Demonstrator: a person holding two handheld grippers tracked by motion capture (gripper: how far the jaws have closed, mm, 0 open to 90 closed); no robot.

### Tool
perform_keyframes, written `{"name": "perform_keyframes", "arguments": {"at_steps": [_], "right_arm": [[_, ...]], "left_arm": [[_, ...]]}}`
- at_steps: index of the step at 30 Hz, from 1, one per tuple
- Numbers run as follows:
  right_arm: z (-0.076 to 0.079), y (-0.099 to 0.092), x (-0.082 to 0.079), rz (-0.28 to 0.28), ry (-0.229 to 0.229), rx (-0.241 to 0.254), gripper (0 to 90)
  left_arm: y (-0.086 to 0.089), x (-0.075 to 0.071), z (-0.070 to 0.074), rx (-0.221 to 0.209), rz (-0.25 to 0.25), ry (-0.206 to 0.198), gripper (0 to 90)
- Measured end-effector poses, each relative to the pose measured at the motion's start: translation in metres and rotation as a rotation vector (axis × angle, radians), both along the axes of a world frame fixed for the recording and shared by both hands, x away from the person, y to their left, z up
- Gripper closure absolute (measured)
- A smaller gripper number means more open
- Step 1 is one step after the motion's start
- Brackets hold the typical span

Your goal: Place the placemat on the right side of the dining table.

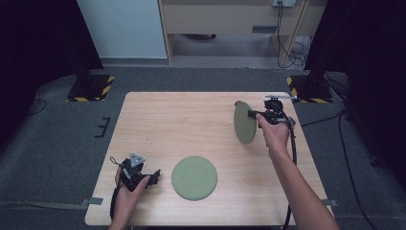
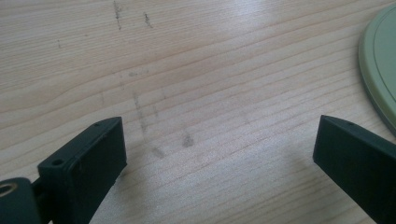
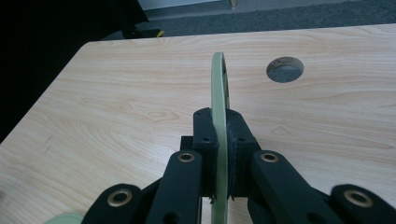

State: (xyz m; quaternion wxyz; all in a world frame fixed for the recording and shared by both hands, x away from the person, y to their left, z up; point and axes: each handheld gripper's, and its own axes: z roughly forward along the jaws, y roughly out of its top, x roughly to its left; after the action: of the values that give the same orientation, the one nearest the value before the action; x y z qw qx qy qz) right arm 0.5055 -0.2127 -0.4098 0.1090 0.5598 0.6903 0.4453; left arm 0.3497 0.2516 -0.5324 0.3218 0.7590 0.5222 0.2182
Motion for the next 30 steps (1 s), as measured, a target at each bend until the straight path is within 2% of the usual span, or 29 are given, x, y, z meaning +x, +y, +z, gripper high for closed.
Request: {"name": "perform_keyframes", "arguments": {"at_steps": [15, 20, 23, 30], "right_arm": [[-0.007, -0.018, 0.000, -0.028, 0.006, 0.000, 85.6], [-0.009, -0.025, 0.001, -0.035, 0.008, -0.004, 85.6], [-0.010, -0.030, 0.003, -0.041, 0.005, -0.008, 85.6], [-0.014, -0.041, 0.007, -0.047, 0.006, -0.026, 85.6]], "left_arm": [[0.002, 0.000, 0.000, 0.004, 0.011, -0.003, 2.1], [0.006, 0.000, 0.001, 0.006, 0.018, -0.005, 2.1], [0.010, 0.001, 0.001, 0.024, 0.029, -0.009, 2.1], [0.017, 0.002, -0.001, 0.015, 0.049, 0.003, 2.1]]}}
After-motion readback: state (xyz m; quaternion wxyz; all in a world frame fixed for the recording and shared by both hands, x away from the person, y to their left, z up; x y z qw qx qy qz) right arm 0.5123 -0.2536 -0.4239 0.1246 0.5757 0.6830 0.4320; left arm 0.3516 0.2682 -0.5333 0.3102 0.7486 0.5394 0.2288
